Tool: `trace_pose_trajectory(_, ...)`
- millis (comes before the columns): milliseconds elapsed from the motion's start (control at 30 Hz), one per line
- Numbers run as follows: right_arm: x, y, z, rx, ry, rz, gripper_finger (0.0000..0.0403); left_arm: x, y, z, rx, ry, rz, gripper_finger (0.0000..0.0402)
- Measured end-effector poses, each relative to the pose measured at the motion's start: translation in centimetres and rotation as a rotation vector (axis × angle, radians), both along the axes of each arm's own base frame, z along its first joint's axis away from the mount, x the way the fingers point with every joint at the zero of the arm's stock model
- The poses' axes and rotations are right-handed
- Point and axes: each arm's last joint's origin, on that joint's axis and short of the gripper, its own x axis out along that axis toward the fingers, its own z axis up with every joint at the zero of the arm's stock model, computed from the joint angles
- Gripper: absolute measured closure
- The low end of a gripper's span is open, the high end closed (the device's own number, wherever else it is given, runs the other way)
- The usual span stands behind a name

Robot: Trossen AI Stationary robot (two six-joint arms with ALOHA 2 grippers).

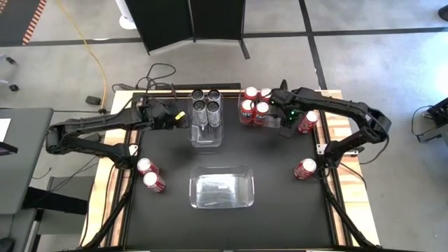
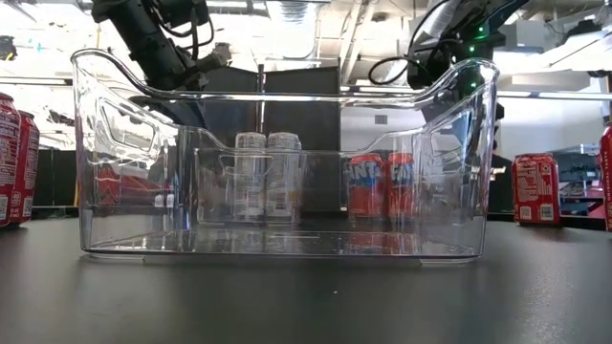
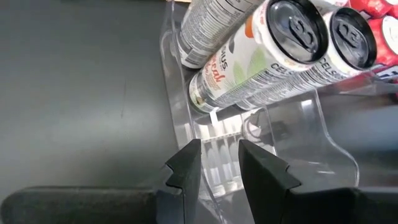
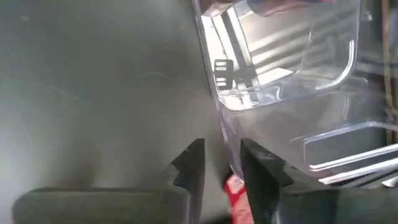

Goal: Sort soda cans
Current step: Adjust the top left and top right transparent bin and align them on the table

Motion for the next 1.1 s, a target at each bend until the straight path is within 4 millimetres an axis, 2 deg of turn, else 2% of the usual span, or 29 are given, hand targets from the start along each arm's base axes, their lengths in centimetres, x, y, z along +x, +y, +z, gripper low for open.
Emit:
trace_pose_trajectory(167,0.8,1.5,0.0,0.04,-0.026,-0.055,0.0308,0.1,-0.2,0.0,0.024,0.027,-0.051,0.0297)
trace_pose_trajectory(400,2.5,4.5,0.0,0.13,-0.109,-0.142,0.0321,0.1,-0.5,0.0,0.004,0.04,-0.171,0.0297)
trace_pose_trajectory(667,5.9,7.2,0.3,0.317,-0.36,-0.229,0.0324,-0.4,-0.7,0.8,0.035,0.012,-0.2,0.0297)
trace_pose_trajectory(867,9.2,7.5,0.0,0.351,-0.409,-0.226,0.0324,-0.6,-0.7,1.1,0.051,-0.006,-0.199,0.0297)
trace_pose_trajectory(1100,13.7,6.5,-0.4,0.368,-0.41,-0.182,0.0323,-0.6,-0.8,1.2,0.043,-0.022,-0.191,0.0297)
